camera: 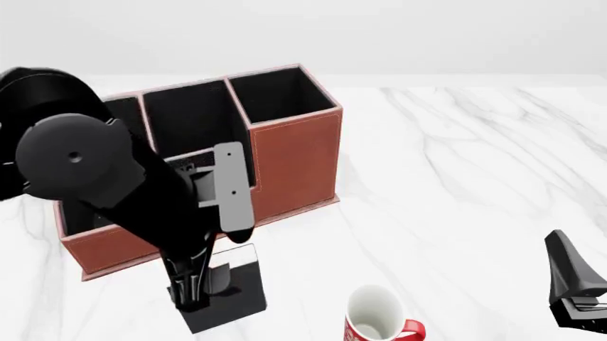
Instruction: Pick up the book and place it in the front compartment of the caddy.
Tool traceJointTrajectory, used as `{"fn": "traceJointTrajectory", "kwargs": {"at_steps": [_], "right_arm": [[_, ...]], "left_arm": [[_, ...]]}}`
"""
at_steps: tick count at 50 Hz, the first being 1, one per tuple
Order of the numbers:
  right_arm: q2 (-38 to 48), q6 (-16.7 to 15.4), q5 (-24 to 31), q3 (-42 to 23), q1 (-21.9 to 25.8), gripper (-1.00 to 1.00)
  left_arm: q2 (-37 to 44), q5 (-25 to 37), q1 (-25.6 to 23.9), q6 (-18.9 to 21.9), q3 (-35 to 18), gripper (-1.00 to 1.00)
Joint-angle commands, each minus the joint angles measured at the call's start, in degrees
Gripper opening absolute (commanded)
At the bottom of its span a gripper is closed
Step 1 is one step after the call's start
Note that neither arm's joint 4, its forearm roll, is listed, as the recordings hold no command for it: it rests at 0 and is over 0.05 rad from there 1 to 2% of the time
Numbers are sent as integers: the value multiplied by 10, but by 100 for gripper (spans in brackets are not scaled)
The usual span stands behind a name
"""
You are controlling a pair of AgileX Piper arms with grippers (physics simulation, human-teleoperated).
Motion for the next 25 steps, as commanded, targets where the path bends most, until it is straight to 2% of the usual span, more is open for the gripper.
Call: {"fn": "traceJointTrajectory", "kwargs": {"at_steps": [1,13,25], "right_arm": [[3,0,-2,0,3,100],[3,0,-2,0,3,100],[3,0,-2,0,3,100]], "left_arm": [[-60,30,-17,-6,6,100],[-60,0,-24,-27,30,100],[-72,-9,-14,-27,47,100]]}}
